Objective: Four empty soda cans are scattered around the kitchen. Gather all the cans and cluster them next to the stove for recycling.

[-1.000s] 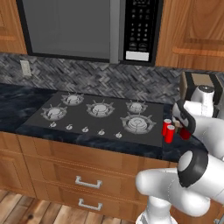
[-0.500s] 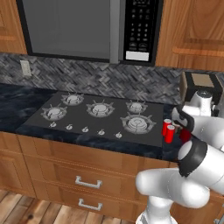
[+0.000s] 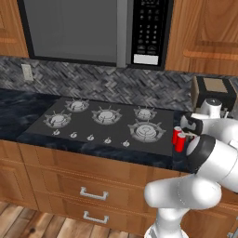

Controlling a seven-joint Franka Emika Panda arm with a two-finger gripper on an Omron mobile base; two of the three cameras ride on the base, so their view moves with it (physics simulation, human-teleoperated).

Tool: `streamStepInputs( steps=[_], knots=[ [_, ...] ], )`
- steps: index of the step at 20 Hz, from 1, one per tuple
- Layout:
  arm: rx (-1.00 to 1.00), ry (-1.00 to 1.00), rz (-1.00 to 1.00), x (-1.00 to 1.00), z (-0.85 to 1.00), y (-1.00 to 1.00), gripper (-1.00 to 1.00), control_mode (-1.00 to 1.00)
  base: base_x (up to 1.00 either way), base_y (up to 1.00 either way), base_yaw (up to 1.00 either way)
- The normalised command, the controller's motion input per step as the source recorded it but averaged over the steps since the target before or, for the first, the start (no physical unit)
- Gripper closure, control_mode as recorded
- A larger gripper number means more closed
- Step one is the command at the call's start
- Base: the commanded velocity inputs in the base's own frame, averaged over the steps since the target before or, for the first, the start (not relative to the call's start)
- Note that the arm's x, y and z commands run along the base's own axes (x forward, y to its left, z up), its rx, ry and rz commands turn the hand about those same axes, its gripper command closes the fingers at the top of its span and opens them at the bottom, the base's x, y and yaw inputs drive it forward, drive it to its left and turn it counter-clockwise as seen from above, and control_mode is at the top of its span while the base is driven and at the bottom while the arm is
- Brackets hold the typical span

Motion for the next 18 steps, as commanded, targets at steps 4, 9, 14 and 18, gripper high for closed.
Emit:
streamStepInputs(
  steps=[4,9,14,18],
  knots=[
    [0.00,0.00,0.00,0.08,0.00,0.00,1.00,-1.00,0.00,0.00,0.00],
    [0.00,0.00,0.00,0.21,-0.03,0.00,1.00,-1.00,0.00,0.00,0.00],
    [0.00,0.02,0.00,0.14,-0.12,0.00,1.00,-1.00,0.00,0.00,0.00],
    [0.00,0.00,0.00,0.02,-0.07,0.00,1.00,-1.00,0.00,0.00,0.00]
  ],
)
